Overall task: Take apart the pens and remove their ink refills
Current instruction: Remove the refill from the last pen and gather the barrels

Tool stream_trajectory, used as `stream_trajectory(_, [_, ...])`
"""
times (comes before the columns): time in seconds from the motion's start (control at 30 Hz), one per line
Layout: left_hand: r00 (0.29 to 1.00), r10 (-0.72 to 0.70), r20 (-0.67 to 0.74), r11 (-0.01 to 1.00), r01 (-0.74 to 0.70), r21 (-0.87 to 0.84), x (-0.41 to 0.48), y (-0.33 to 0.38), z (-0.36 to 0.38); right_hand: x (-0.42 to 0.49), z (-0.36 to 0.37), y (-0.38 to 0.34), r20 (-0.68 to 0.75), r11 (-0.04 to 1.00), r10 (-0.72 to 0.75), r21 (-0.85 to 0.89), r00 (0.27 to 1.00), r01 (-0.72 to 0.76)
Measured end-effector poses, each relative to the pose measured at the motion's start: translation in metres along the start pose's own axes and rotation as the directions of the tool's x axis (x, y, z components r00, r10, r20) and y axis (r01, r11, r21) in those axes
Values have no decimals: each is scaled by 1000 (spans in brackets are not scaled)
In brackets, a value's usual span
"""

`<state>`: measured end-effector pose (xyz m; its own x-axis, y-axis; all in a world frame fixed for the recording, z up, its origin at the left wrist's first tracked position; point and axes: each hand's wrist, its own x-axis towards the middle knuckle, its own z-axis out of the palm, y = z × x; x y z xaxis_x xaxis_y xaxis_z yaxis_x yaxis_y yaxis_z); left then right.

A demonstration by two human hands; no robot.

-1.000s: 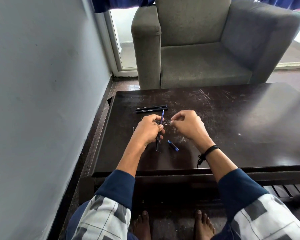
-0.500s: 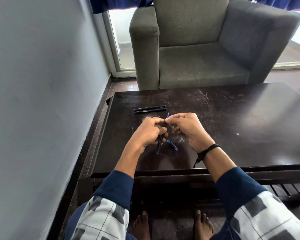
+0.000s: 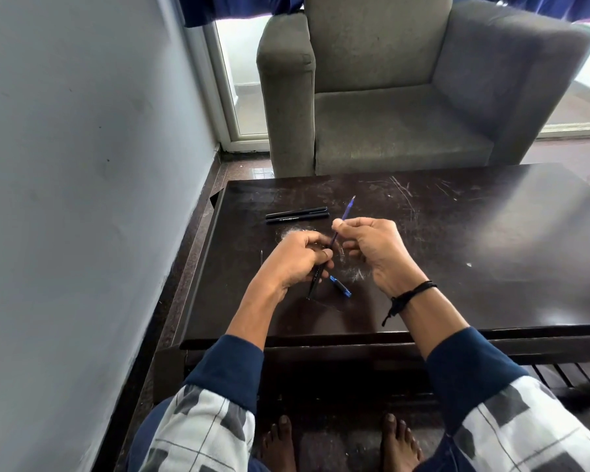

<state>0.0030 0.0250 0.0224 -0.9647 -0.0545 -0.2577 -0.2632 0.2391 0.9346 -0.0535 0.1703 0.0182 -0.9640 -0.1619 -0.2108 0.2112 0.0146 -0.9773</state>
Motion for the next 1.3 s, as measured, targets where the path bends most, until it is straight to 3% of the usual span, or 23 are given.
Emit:
stream_trajectory(0.13, [1000,2,16,1000,-2,26,1,-1,1,9,-21,-9,-131,979,4,202,991,23])
stream_trajectory(0.2, [1000,17,3,999,-17,38,0,-1,0,15,-34,-13,-209,984,-30,168,977,66])
stream_trajectory(0.27, [998,41,-37,998,-39,40,1,-3,-2,20,-47,-13,-248,988,-121,-125,961,93])
stream_trajectory(0.3, [996,55,-68,998,-52,41,2,-3,-3,22,-53,-12,-236,940,-155,-335,959,70])
stream_trajectory(0.37, [987,75,-142,997,-70,34,3,-5,-6,24,-62,-11,-208,735,-135,-676,969,-43])
stream_trajectory(0.47, [969,91,-231,996,-90,13,5,-5,-10,23,-65,-8,-211,490,-16,-854,977,-176])
stream_trajectory(0.57, [953,102,-284,994,-108,-4,6,-5,-14,21,-69,-7,-248,387,-14,-895,969,-223])
stream_trajectory(0.8, [937,117,-328,990,-138,-42,2,-2,-23,21,-65,4,-250,314,38,-916,968,-249])
stream_trajectory(1.1, [915,146,-377,981,-183,-64,-7,4,-50,25,-64,3,-250,296,-24,-926,968,-232])
stream_trajectory(1.2, [904,150,-400,979,-192,-66,-11,7,-60,23,-62,2,-201,321,-55,-931,978,-174])
stream_trajectory(1.3, [890,155,-429,979,-195,-52,-15,8,-70,17,-48,-3,-72,370,-145,-929,987,-13])
